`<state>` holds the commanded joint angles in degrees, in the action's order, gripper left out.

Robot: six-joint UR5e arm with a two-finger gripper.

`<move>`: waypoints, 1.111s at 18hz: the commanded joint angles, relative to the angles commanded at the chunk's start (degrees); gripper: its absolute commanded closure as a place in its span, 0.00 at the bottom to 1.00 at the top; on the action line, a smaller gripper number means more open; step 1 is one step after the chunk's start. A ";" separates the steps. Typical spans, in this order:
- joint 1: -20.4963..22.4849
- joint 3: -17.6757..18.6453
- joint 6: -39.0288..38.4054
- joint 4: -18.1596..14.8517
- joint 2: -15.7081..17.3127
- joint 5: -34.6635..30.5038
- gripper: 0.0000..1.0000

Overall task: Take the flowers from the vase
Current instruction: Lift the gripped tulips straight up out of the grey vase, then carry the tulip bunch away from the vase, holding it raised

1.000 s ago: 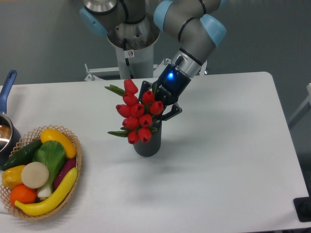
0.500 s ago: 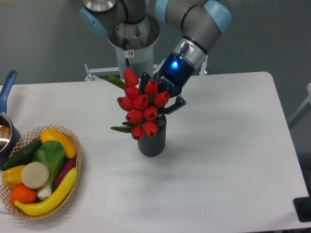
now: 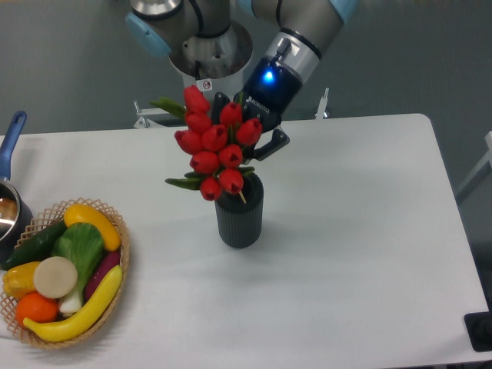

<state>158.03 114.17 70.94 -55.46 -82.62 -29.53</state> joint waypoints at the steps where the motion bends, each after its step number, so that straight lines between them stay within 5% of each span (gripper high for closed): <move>1: 0.09 -0.35 -1.23 0.00 0.35 0.00 0.58; 20: 8.17 -11.77 -12.93 0.44 -1.12 0.70 0.58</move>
<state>166.19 102.40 58.01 -55.02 -83.75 -28.83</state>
